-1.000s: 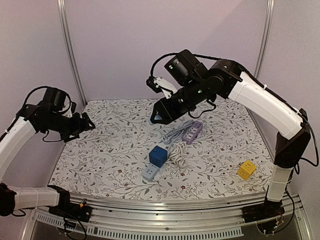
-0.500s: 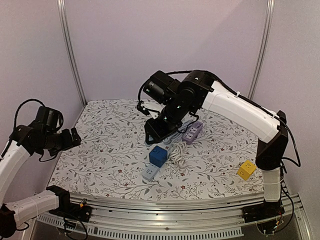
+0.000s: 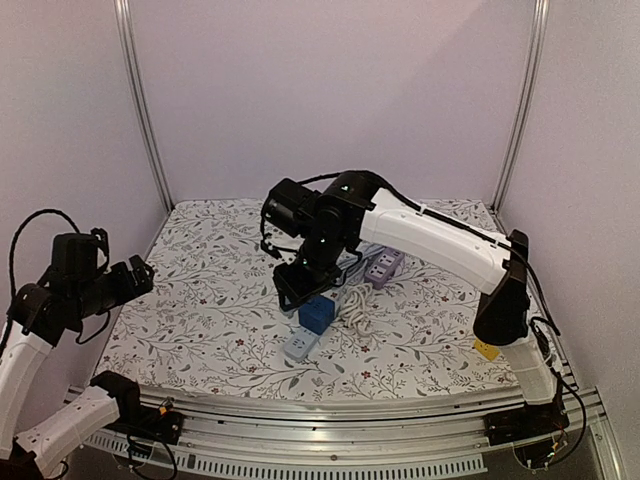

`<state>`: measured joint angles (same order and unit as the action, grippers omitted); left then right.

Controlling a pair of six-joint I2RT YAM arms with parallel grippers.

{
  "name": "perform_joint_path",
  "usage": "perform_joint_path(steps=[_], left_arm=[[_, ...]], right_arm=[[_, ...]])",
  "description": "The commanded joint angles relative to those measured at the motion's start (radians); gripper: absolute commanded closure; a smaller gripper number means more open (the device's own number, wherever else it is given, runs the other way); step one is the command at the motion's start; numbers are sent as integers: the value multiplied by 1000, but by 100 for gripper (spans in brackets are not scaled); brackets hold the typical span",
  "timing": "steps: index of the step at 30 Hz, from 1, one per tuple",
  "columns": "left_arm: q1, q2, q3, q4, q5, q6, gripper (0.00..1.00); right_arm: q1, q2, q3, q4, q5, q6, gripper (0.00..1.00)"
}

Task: Insert the plug

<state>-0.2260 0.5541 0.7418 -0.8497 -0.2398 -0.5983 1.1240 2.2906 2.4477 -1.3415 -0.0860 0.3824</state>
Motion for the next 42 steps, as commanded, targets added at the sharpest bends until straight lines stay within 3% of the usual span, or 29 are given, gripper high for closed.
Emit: perform_joint_path(steps=[1, 7, 15, 19, 42], left_arm=[[2, 24, -4, 9, 33, -2, 0], [2, -2, -5, 19, 51, -3, 0], [4, -6, -19, 66, 211, 51, 0], [7, 14, -20, 71, 224, 48, 0], [19, 43, -14, 43, 211, 44, 1]], right_arm=[[7, 70, 19, -240, -6, -41, 100], [7, 131, 18, -261, 21, -113, 100], [9, 148, 16, -249, 31, -247, 100], [9, 165, 14, -267, 40, -283, 100], [30, 204, -15, -245, -19, -238, 100]])
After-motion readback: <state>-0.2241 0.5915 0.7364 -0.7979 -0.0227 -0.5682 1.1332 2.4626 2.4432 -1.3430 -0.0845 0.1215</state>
